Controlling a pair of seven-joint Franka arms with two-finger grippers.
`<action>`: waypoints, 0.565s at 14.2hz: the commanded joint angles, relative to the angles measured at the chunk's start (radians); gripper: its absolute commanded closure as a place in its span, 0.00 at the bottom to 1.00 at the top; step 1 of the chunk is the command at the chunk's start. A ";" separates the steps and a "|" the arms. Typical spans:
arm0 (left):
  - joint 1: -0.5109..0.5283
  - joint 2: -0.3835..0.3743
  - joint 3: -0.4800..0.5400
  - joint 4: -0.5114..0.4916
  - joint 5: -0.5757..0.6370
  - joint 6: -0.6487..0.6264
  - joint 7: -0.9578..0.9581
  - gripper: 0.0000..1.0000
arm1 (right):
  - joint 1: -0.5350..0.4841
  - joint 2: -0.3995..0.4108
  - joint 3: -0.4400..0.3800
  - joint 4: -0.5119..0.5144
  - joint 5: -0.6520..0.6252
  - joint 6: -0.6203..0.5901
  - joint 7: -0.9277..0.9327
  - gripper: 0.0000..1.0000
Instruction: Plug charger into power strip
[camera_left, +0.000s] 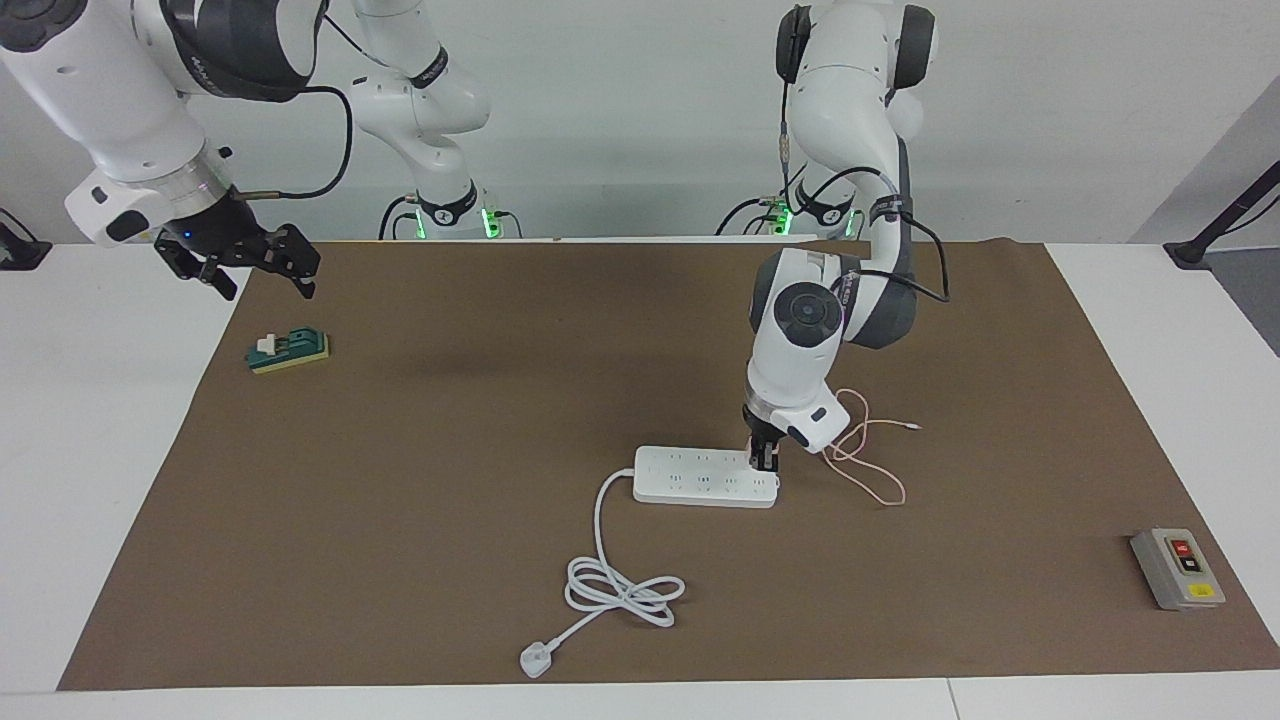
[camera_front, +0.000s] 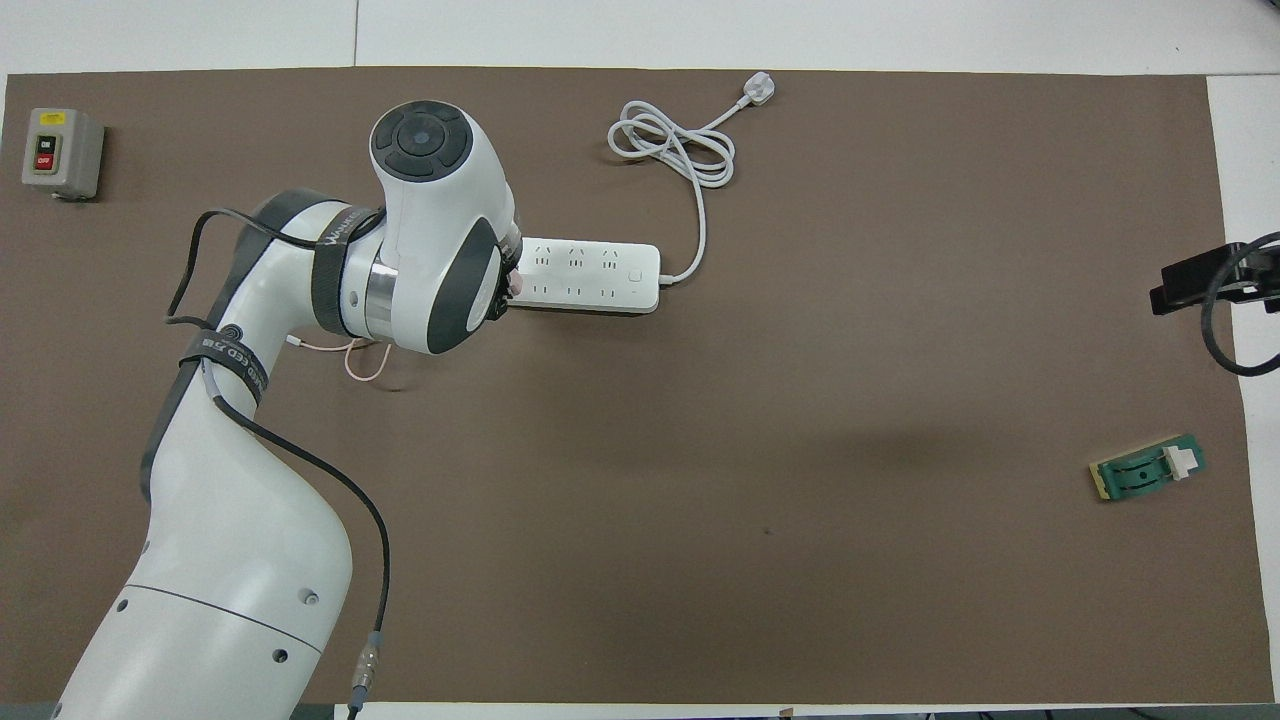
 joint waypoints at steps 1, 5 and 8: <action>-0.010 0.041 0.010 -0.078 0.004 0.026 0.016 1.00 | -0.013 -0.004 0.006 0.009 0.000 -0.020 -0.014 0.00; -0.004 0.042 0.010 -0.079 0.004 0.027 0.016 1.00 | -0.013 -0.004 0.005 0.009 0.000 -0.020 -0.014 0.00; -0.004 0.041 0.010 -0.090 0.006 0.040 0.016 1.00 | -0.013 -0.004 0.006 0.009 0.000 -0.020 -0.014 0.00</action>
